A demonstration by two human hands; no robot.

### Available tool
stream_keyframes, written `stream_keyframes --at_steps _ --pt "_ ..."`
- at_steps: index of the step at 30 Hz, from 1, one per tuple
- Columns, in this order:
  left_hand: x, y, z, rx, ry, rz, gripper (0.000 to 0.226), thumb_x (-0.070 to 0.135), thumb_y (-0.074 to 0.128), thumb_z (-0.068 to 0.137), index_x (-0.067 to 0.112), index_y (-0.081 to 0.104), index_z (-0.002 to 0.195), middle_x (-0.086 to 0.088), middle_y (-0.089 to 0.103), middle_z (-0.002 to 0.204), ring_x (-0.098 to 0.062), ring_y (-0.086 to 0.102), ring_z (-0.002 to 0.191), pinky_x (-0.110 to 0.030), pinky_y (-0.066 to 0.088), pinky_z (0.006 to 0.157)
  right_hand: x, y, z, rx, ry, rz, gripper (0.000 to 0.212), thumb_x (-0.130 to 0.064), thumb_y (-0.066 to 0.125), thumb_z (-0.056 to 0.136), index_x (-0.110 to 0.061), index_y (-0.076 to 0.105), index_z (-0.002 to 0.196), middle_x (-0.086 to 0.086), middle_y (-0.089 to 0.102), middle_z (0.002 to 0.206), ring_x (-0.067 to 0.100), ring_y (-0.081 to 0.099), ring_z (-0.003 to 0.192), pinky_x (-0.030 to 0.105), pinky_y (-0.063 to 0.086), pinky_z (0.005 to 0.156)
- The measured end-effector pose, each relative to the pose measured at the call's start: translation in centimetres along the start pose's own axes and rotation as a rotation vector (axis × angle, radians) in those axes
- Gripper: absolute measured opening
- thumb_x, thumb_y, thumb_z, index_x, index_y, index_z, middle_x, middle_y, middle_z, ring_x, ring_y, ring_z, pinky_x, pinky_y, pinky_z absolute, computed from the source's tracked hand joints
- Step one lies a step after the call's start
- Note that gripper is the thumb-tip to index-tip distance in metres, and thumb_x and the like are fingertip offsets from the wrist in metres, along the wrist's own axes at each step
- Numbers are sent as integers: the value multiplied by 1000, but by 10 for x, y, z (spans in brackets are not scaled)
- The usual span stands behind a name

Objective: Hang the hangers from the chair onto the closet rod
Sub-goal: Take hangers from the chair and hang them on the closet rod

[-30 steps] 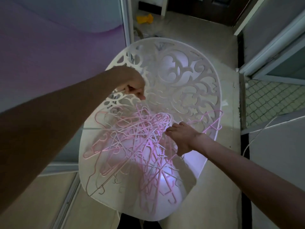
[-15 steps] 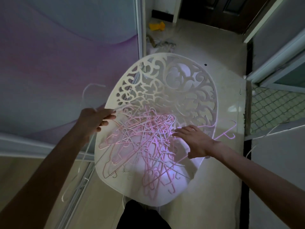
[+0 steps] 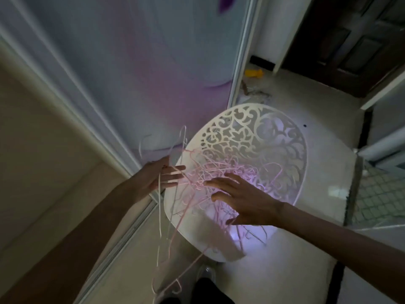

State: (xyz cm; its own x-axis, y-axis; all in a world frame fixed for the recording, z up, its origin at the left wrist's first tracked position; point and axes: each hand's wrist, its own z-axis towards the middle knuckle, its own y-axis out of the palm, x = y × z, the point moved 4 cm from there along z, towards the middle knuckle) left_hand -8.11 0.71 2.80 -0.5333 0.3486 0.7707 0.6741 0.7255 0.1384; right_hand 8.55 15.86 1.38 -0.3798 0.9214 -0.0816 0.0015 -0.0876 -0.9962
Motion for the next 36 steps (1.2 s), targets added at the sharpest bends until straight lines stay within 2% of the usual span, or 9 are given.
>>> stream_keyframes --at_steps 5,10,14,17,20,25,29,33,36 --pt "-1 -28 -60 -12 16 -300 46 43 35 97 16 64 73 -5 75 87 -18 73 80 -34 56 78 -38 -13 33 -5 -89 -86 74 -64 72 60 -24 47 117 5 33 148 21 32 134 46 32 111" --pt "-6 -87 -145 137 125 -440 30 27 45 97 12 61 76 -2 74 78 -15 73 71 -26 59 57 -94 -25 81 -85 -136 -249 105 -69 69 57 -23 30 144 5 21 156 23 19 143 49 14 113" --pt "-26 -130 -213 187 194 -518 25 9 43 96 7 64 84 3 73 66 -9 72 63 -27 59 59 -148 -37 105 -93 -90 -232 109 -72 65 57 -26 25 147 5 11 157 25 12 144 46 6 116" --pt "-43 -155 -262 245 257 -458 18 7 44 95 7 60 85 4 74 68 -8 71 63 -33 56 74 -203 -50 127 -35 25 -65 73 -34 81 63 -28 53 130 7 32 152 29 29 140 49 22 115" --pt "-55 -182 -303 323 332 -462 16 6 45 96 11 54 83 5 75 71 -6 71 64 -31 55 73 -266 -66 157 -125 263 430 28 -25 56 91 -18 63 118 6 56 132 23 51 123 34 41 102" --pt "-58 -218 -363 395 449 -588 22 1 42 96 7 49 77 8 73 74 -7 70 58 -22 57 58 -377 -81 190 -545 298 762 47 -35 31 101 0 47 128 17 56 128 32 58 112 29 44 85" --pt "-47 -246 -392 398 508 -745 15 -2 41 96 0 51 85 -1 74 69 -12 71 57 -24 59 55 -412 -85 215 -376 224 540 39 -29 41 98 -1 49 123 17 59 121 33 57 109 40 46 92" --pt "-31 -275 -409 409 550 -735 15 1 41 96 1 52 88 -2 74 66 -10 71 60 -22 58 53 -416 -94 249 -184 237 711 16 -26 47 95 -23 61 89 -2 66 77 14 62 65 29 53 68" --pt "-12 -308 -416 501 556 -636 16 2 44 95 1 57 86 2 73 62 -7 70 56 -19 57 52 -401 -116 285 -51 245 744 22 -26 53 93 -28 61 72 -9 58 52 6 54 44 17 44 47"
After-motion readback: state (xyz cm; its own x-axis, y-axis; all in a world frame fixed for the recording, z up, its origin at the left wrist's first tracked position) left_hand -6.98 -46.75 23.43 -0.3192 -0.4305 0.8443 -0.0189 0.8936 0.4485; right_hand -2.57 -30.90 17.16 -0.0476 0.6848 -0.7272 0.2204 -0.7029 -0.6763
